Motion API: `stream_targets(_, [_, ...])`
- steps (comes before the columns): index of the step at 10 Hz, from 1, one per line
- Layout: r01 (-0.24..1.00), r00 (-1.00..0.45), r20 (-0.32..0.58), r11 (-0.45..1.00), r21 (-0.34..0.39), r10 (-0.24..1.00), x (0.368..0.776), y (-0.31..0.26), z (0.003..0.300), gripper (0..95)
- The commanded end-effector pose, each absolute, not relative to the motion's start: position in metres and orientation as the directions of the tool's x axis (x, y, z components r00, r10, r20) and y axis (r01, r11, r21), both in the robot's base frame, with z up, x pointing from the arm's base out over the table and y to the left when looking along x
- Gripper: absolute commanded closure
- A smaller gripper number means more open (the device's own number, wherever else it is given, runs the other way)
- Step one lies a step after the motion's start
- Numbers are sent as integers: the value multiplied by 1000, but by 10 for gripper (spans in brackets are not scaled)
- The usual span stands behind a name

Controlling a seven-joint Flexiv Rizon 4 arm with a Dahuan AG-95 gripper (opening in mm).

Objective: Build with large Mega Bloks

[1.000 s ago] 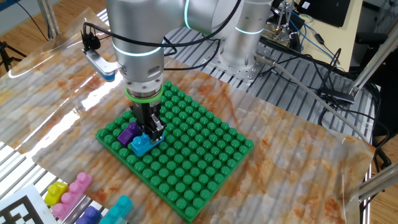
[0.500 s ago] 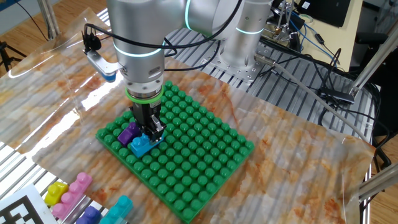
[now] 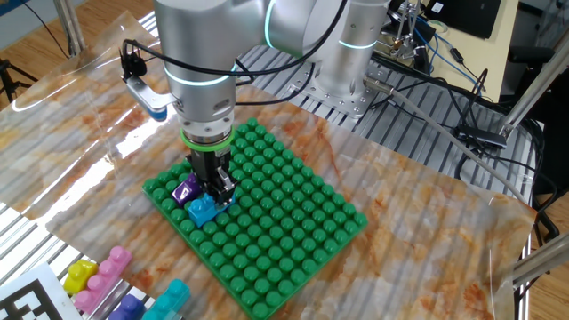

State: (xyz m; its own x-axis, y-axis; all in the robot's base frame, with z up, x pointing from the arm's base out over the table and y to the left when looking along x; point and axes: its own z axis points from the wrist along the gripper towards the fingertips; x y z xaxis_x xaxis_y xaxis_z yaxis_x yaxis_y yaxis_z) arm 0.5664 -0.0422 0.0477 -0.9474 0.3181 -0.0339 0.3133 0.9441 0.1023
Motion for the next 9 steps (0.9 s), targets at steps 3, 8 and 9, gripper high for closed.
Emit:
stream_targets(3, [314,-946,-48,944,103,320,567,-42,43,950])
stream_targets(8, [320,-943,-60,940,116,328,566,-42,33,950])
stream_targets(9, [326,-941,-61,939,112,334,566,-41,33,950])
